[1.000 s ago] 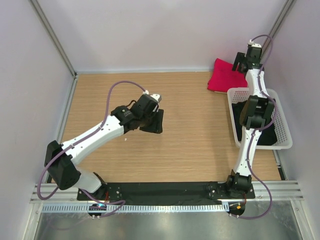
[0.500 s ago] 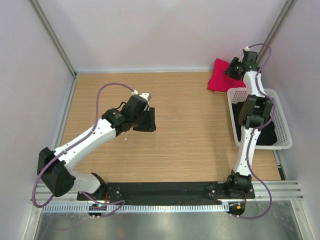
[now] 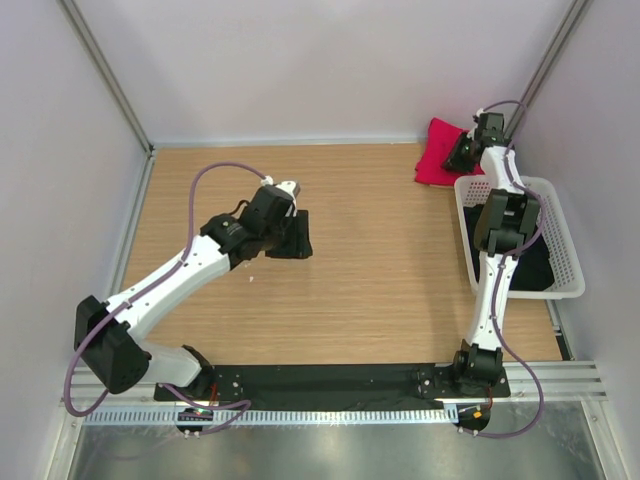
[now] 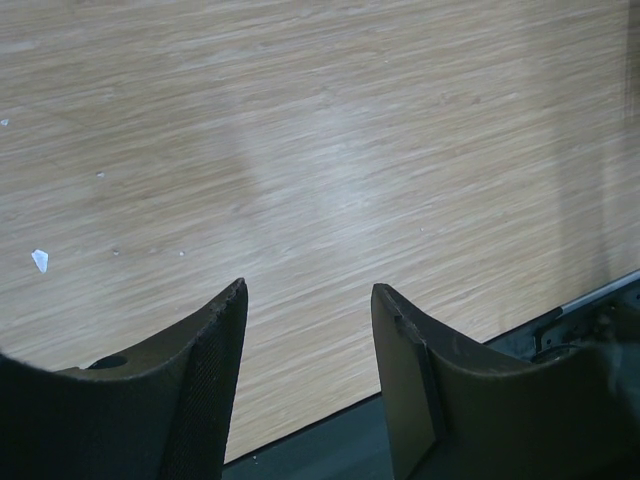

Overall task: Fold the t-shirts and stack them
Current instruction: Neatly place the folded tshirt to the corner

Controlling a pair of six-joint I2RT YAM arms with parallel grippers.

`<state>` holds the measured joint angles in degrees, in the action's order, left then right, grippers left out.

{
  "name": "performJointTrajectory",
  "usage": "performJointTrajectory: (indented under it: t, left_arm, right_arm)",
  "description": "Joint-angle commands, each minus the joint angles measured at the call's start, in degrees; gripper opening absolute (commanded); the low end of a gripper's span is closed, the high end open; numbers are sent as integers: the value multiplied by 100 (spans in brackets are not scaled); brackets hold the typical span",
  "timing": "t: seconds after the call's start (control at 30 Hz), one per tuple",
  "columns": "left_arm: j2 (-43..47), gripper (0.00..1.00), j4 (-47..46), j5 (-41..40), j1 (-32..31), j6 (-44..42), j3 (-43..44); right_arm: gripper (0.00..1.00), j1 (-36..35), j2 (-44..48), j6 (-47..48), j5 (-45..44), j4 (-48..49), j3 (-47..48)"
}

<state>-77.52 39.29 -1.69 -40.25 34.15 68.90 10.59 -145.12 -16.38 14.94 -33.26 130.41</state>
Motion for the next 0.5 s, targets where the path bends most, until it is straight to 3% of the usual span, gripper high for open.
performJointTrajectory:
  t: [0.0,0.3,0.47]
  left_arm:
    - [17,54,0,81,35,30,299]
    - [-123,54,44,134,35,-5,527]
    - [-115,54,53,301,35,-40,598]
  right_arm:
    - [27,171,423,416,-334,-629,55]
    - [29,505,774,321,421,-516,-112]
    - [38,453,941,-154,1019,-129,28]
